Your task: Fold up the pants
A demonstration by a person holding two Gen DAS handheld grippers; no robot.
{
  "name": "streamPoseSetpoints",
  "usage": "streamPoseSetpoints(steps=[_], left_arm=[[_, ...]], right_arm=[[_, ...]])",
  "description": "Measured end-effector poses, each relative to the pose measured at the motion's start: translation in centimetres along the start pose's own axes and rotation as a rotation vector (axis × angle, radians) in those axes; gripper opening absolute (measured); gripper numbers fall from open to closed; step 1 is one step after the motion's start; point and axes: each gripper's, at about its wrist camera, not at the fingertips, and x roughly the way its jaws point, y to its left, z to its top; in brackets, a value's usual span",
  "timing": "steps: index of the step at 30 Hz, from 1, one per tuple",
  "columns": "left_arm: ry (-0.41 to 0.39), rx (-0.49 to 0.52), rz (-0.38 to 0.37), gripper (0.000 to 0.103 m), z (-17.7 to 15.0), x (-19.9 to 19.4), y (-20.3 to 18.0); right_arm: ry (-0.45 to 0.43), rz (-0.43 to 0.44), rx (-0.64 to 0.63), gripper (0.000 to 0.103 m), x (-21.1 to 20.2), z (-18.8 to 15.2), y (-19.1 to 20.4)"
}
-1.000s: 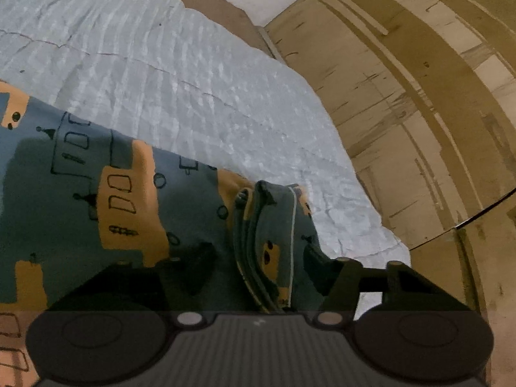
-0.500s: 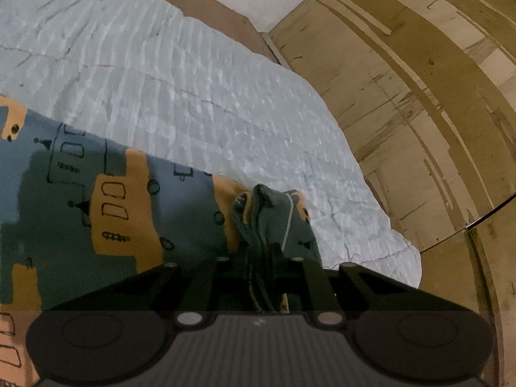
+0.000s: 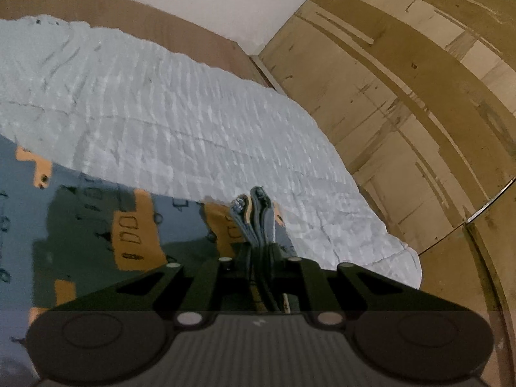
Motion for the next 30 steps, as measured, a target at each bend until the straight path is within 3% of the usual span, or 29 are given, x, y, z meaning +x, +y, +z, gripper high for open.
streamPoseSetpoints(steps=[10,30], left_arm=[[-0.045,-0.009,0.038,0.010,0.9,-4.5,1.8],[-0.098,-0.075,0.163,0.010,1.1,-12.3,9.9]], right_arm=[[-0.010,0.089,-0.011,0.013,-0.4,1.3,3.2],[0.045,0.301,-0.099,0.013,1.9,2.1,11.4]])
